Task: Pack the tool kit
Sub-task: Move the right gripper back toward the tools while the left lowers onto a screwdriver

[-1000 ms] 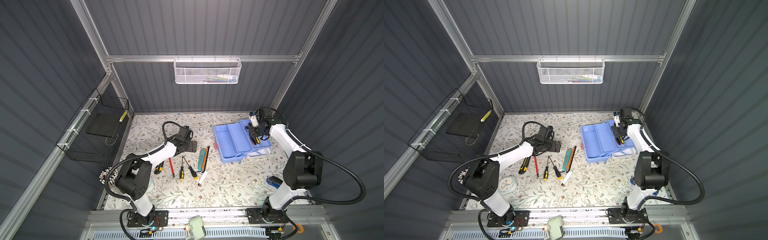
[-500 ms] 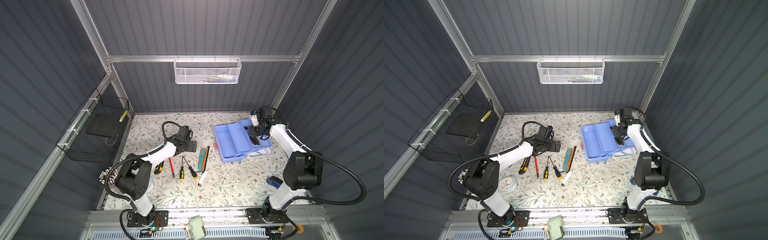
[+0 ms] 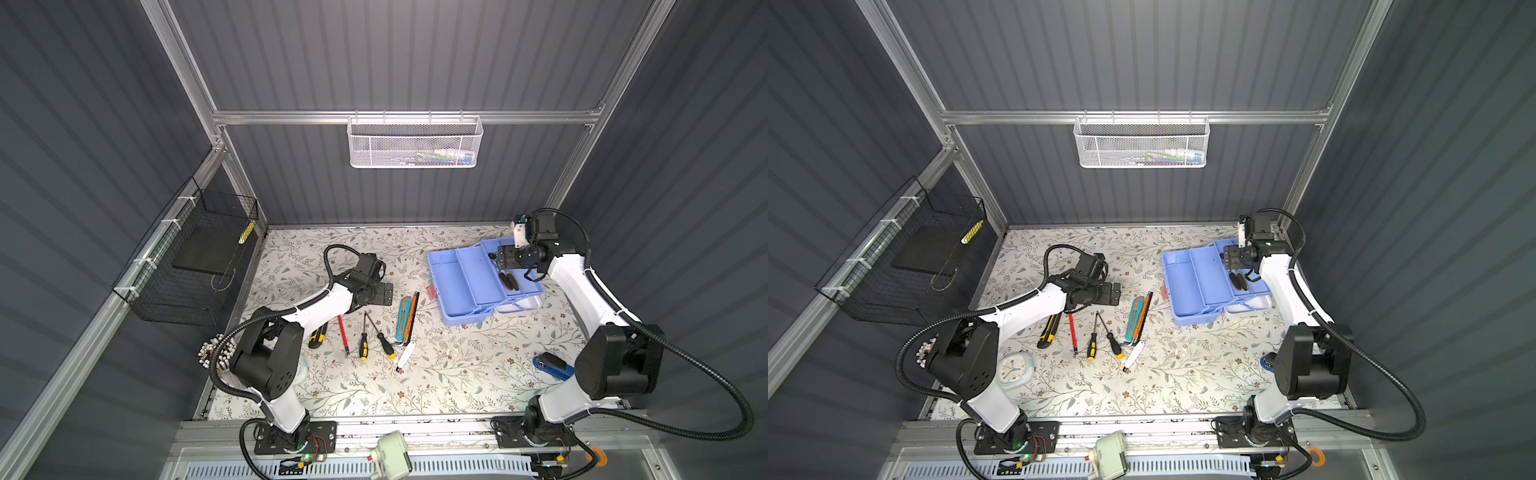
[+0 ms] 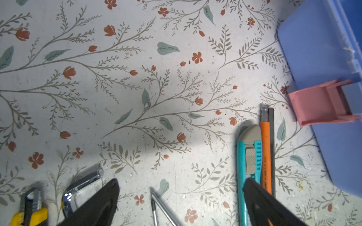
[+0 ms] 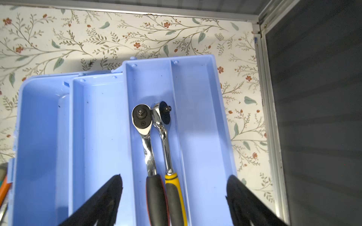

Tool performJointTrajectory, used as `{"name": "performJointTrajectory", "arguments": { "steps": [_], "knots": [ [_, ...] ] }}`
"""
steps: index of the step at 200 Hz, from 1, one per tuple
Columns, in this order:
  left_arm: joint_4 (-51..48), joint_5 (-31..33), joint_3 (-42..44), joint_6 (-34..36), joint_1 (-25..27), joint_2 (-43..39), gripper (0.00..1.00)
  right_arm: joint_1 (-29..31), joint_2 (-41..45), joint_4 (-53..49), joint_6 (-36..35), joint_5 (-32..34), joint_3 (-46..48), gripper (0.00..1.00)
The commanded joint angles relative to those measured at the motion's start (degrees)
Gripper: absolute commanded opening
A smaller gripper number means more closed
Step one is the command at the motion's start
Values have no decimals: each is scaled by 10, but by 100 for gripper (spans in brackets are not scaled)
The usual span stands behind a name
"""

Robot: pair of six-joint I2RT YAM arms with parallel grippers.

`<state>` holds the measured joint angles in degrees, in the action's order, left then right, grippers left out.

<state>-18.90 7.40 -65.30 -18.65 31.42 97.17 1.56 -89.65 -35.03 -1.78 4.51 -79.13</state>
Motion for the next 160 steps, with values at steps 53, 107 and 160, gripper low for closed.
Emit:
{"name": "performJointTrajectory", "arguments": {
  "steps": [53,107,160],
  "knots": [
    [-32,22,19,-46,-3,-16,100,35,77,27,89,-6,72,93],
    [-44,45,43,-89,-3,-42,100,54,107,62,112,-8,120,99],
    [-48,47,59,-97,-4,-54,100,58,128,78,118,-10,142,99]
  ]
}}
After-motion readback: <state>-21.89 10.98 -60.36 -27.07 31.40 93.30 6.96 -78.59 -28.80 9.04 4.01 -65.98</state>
